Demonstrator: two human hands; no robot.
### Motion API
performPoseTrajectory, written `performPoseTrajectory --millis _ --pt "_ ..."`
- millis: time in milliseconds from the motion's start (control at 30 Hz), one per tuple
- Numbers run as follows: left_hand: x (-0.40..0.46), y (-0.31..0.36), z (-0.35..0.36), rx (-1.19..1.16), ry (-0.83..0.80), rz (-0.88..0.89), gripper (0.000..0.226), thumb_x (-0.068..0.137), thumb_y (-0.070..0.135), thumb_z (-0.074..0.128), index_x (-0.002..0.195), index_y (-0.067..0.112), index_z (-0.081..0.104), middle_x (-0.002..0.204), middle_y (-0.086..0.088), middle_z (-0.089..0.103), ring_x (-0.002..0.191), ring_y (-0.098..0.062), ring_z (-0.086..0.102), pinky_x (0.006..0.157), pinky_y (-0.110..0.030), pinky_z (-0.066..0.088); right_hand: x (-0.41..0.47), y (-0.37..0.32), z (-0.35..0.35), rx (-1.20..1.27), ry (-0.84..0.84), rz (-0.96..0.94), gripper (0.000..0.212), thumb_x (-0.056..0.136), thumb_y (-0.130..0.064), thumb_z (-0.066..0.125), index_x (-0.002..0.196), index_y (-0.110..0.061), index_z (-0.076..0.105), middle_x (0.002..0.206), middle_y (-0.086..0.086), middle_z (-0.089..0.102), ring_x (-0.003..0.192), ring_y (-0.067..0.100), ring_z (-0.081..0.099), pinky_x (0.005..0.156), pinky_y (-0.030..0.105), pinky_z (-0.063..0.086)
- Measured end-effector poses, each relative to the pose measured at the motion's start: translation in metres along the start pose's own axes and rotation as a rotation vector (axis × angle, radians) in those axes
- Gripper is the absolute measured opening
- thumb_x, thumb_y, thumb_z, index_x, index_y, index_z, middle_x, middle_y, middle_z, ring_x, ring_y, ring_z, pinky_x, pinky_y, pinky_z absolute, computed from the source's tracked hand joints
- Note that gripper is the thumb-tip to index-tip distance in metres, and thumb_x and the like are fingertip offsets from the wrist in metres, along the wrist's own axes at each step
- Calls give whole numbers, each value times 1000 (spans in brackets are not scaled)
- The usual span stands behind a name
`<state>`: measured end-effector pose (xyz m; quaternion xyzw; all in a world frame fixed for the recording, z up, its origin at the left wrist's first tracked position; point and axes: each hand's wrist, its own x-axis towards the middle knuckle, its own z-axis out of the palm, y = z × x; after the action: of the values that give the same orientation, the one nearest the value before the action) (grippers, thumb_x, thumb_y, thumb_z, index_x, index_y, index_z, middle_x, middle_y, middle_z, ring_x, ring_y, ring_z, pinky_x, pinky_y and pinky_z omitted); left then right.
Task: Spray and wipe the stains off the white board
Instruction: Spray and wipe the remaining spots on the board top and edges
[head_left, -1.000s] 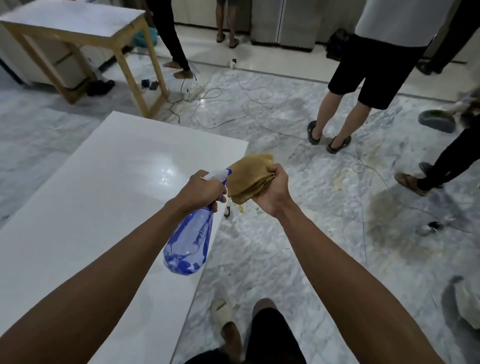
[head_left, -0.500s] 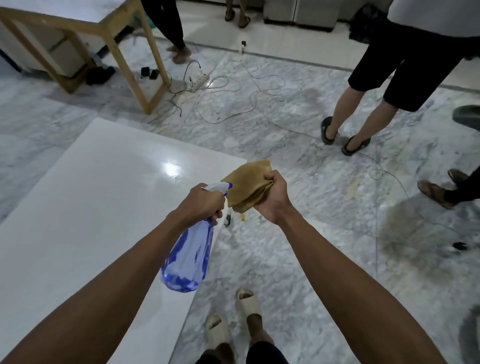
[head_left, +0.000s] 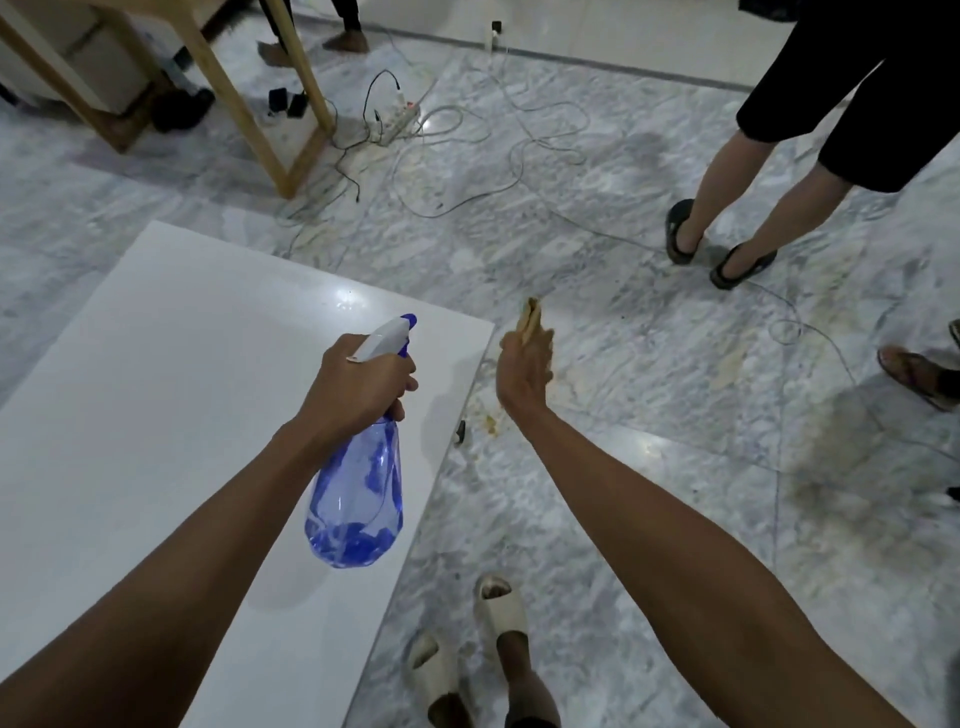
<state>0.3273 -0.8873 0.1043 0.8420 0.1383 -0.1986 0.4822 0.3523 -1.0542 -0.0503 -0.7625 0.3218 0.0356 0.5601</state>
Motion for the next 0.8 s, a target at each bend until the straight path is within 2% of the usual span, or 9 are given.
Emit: performPoseTrajectory --millis 67,133,233,300,400,500,600,733,800 --pt "10 -5 -1 0 13 -12 25 73 15 54 84 -2 67 84 -16 75 41 -15 58 60 -34 54 24 -17 23 -214 20 -139 65 101 -34 35 159 -26 4 165 16 -4 152 35 -3 118 60 -5" --pt "21 -15 0 23 19 -19 15 82 7 54 83 0 68 85 -16 74 41 -15 57 58 -33 54 47 -15 50 -400 -64 -227 69 101 -38 35 158 -29 -1 164 21 -10 150 42 -10 116 62 -11" --pt "33 -34 1 31 30 -40 18 74 13 55 82 5 69 81 -12 75 41 -17 59 59 -35 54 64 24 93 -704 -208 -383 66 98 -48 37 157 -35 10 164 22 -8 148 48 -13 116 61 -12" --pt "39 -46 1 45 30 -58 23 69 18 54 82 6 69 78 -9 75 40 -16 60 60 -36 54 64 46 105 -856 -134 -519 64 93 -50 33 155 -36 24 164 23 4 147 52 -5 117 65 -5" --pt "47 -58 0 61 20 -67 17 77 12 55 84 4 68 80 -10 75 39 -14 58 58 -34 54 66 52 107 -822 -17 -592 64 89 -49 27 151 -36 35 162 22 15 147 52 4 117 64 -2" --pt "48 -66 2 82 -3 -53 29 67 20 51 83 3 69 79 -10 76 40 -16 59 62 -37 55 62 52 108 -815 29 -607 66 88 -49 23 151 -36 36 163 21 13 148 49 1 117 60 -7" --pt "45 -72 7 118 -31 -29 33 65 20 49 84 2 69 80 -10 75 41 -15 60 63 -37 55 63 57 108 -799 22 -623 65 89 -49 22 150 -35 39 162 22 15 148 50 3 117 60 -5" --pt "38 -76 16 145 -65 10 32 65 21 49 85 3 69 81 -11 75 41 -14 61 60 -33 56 60 73 110 -791 63 -684 54 93 -49 35 144 -36 49 159 23 26 146 53 13 115 66 12" --pt "33 -79 21 152 -68 11 27 68 17 50 82 4 69 81 -13 75 40 -14 60 56 -30 56 52 81 111 -785 76 -700 52 94 -49 40 144 -37 49 160 22 25 147 52 11 114 66 14"
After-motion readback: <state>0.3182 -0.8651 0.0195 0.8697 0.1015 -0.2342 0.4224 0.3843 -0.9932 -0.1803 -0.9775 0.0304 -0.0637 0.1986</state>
